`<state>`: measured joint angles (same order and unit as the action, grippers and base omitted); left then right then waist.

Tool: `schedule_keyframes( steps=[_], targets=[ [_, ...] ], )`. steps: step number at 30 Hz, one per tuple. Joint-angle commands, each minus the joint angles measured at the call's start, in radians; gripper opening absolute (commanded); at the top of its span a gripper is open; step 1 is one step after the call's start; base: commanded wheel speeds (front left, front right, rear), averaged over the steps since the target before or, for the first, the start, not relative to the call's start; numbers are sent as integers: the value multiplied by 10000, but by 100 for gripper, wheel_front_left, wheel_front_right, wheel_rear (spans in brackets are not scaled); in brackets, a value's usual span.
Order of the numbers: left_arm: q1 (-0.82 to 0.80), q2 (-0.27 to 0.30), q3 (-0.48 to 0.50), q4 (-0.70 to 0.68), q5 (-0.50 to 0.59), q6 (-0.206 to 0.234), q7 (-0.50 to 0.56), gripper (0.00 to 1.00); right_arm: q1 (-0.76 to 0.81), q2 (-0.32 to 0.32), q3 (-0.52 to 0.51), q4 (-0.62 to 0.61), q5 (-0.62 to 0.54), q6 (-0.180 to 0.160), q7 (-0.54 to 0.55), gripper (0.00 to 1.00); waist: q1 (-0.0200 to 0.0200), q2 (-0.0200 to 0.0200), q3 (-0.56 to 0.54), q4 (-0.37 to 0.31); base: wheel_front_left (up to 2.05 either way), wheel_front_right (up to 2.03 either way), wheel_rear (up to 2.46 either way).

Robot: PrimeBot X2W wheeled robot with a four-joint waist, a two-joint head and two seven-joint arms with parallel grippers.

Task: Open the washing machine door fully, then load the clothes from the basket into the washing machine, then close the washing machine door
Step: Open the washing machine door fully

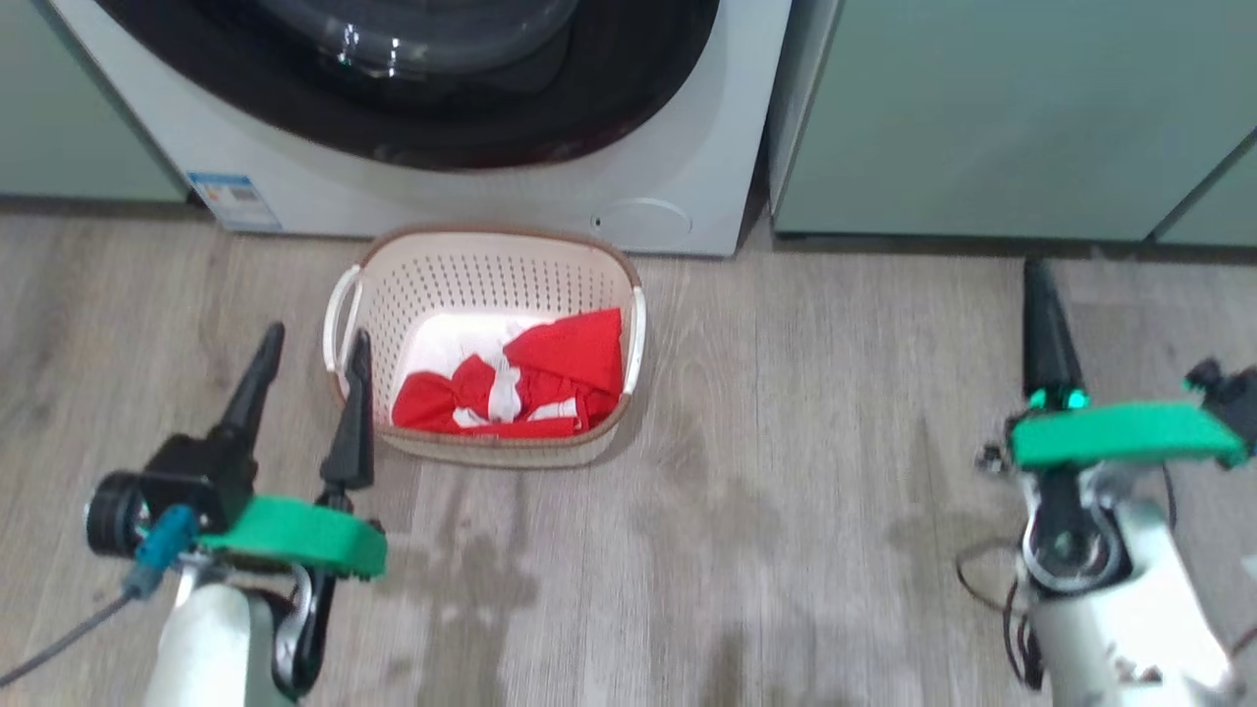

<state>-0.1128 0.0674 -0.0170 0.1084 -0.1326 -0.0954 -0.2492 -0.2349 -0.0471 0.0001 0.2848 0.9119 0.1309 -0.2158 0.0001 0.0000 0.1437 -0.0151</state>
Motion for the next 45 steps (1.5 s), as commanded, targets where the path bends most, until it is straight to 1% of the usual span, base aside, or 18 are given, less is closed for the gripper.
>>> schedule_keyframes(
  steps=[1,4,7,11,12,15,16,23,28,31,32,39,45],
  targets=[
    [-582,58,413,-456,-43,-41,-126,100,-781,-31,168,-267,956,-2,171,0,-1,0,411,92,0,0,0],
    [-848,75,471,-622,-63,-79,-126,100,-1453,-31,-80,-132,2397,-2,589,0,-1,0,895,211,0,0,0],
    [-1142,74,540,-782,-85,-111,-126,100,-2190,-31,-424,27,3451,-2,1095,0,-1,0,1394,348,0,0,0],
    [-1483,54,592,-968,-108,-153,-126,100,-3249,-59,-789,350,4577,-2,1937,0,-1,0,1966,484,0,0,0],
    [-1619,35,599,-1049,-126,-170,-126,100,-3792,-98,-915,564,4987,-2,2334,0,-1,0,2227,529,0,0,0],
    [-1737,5,550,-1114,-143,-186,-126,100,-4358,-166,-999,849,5350,-2,2781,0,-1,0,2459,571,0,0,0],
    [-1876,-19,514,-1144,-165,-204,-126,100,-4940,-282,-984,1209,5570,-2,3255,0,-1,0,2674,599,0,0,0],
    [-2386,-77,301,-1261,-212,-267,-126,100,-7218,-688,-700,2811,5725,-2,4604,0,-1,0,3447,755,0,0,0],
    [-2715,-108,129,-1378,-232,-297,-126,100,-8879,-757,-416,3952,5566,-2,5297,0,-1,0,3954,932,0,0,0],
    [-2894,-122,37,-1394,-277,-312,-126,100,-9806,-762,-288,4574,5389,-2,5495,0,-1,0,4209,1072,0,0,0],
    [-2894,-122,37,-1394,-277,-312,-126,100,-9806,-762,-288,4574,5389,-2,5495,0,-1,0,4209,1072,0,0,0],
    [-3137,-149,-71,-1437,-394,-331,-126,100,-11603,-674,24,5864,4833,-2,5676,0,-1,0,4701,1394,0,0,0],
    [-3293,-162,-155,-1415,-470,-340,-126,100,-12684,-600,110,6690,4514,-2,5671,0,-1,0,4947,1634,0,0,0]
  ],
)
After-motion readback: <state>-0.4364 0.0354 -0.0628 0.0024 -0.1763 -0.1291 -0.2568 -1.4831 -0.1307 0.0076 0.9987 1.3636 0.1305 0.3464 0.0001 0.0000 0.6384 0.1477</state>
